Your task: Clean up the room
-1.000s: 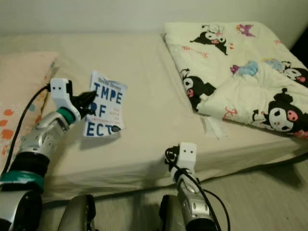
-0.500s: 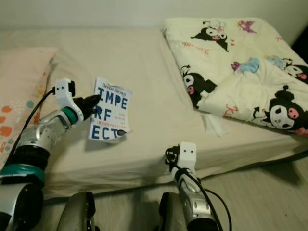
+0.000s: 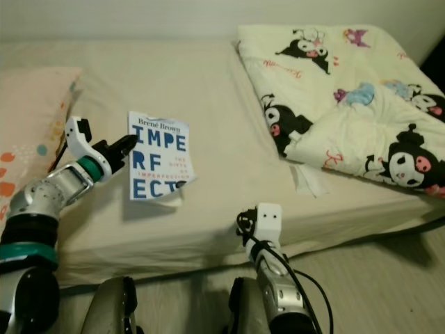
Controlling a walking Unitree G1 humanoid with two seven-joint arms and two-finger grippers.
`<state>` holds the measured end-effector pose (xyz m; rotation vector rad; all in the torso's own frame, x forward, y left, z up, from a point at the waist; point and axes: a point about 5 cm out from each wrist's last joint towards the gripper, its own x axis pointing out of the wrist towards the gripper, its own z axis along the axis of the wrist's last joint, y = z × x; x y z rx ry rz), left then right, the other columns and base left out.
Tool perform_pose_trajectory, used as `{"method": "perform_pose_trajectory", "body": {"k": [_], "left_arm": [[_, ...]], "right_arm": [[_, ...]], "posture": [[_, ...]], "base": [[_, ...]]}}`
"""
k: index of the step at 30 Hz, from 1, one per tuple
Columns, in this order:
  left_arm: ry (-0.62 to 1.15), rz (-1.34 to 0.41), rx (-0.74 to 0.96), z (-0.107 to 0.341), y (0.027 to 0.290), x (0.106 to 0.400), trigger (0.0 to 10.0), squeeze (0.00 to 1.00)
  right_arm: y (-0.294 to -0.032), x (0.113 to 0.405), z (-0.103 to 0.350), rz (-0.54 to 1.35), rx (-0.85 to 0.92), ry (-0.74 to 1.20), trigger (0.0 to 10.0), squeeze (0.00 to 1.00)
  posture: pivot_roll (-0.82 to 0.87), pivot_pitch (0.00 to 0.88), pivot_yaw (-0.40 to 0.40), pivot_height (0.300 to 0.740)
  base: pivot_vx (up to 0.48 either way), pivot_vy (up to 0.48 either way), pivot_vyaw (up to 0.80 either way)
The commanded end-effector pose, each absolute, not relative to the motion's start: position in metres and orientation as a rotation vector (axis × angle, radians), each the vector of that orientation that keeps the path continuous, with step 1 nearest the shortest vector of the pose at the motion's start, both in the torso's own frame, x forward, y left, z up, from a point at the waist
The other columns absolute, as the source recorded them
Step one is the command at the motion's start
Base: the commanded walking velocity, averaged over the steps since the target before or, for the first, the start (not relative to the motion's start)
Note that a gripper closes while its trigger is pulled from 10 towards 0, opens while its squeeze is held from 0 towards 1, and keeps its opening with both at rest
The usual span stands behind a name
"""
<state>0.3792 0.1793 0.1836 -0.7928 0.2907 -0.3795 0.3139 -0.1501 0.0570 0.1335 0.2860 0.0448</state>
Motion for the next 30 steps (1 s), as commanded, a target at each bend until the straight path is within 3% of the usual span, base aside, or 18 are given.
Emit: {"method": "perform_pose_trajectory", "body": {"k": [1, 4, 11, 14, 23, 30], "left_arm": [[0.311, -0.426, -0.836, 0.186, 0.181, 0.374, 10.0, 0.0], [0.354, -0.463, -0.849, 0.184, 0.182, 0.366, 10.0, 0.0], [0.411, -0.337, -0.593, 0.161, 0.206, 0.35, 10.0, 0.0], [0.435, -0.321, -0.559, 0.151, 0.21, 0.344, 10.0, 0.0], [0.315, -0.124, -0.358, 0.123, 0.234, 0.336, 10.0, 0.0], [0.212, -0.026, -0.323, 0.123, 0.244, 0.333, 10.0, 0.0]], "right_arm": [[-0.15, 0.311, 0.05, 0.043, 0.131, 0.323, 10.0, 0.0], [-0.15, 0.311, 0.05, 0.043, 0.131, 0.324, 10.0, 0.0], [-0.149, 0.31, 0.048, 0.039, 0.137, 0.331, 10.0, 0.0], [-0.148, 0.31, 0.048, 0.04, 0.139, 0.333, 10.0, 0.0], [-0.146, 0.31, 0.046, 0.046, 0.141, 0.336, 10.0, 0.0], [-0.147, 0.31, 0.045, 0.043, 0.144, 0.338, 10.0, 0.0]], "posture": [[0.09, 0.138, -0.018, 0.57], [0.09, 0.138, -0.015, 0.57], [0.09, 0.134, -0.012, 0.57], [0.1, 0.132, -0.013, 0.57], [0.1, 0.118, -0.016, 0.57], [0.1, 0.113, -0.021, 0.57]], "base": [[0.0, 0.0, 0.0], [0.0, 0.0, 0.0], [0.0, 0.0, 0.0], [0.0, 0.0, 0.0], [0.0, 0.0, 0.0], [0.0, 0.0, 0.0]]}}
